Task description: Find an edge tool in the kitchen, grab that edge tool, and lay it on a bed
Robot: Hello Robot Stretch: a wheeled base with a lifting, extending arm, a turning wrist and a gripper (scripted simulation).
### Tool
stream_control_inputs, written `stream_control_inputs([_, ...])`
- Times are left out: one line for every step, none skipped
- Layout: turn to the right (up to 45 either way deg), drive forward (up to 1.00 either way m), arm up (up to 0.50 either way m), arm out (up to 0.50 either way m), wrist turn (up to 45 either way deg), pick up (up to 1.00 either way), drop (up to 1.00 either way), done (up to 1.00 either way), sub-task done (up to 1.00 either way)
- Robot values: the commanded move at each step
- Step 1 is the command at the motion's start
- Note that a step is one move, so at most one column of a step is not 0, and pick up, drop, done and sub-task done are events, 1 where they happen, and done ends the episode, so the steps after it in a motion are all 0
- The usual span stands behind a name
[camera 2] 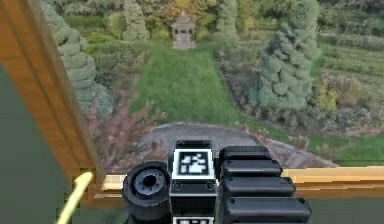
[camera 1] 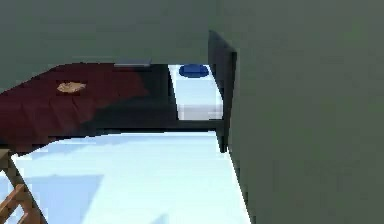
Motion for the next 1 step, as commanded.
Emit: stream_control_inputs([0.0, 0.75, 0.00, 0.00, 0.0, 0.00, 0.00, 0.00, 0.00])
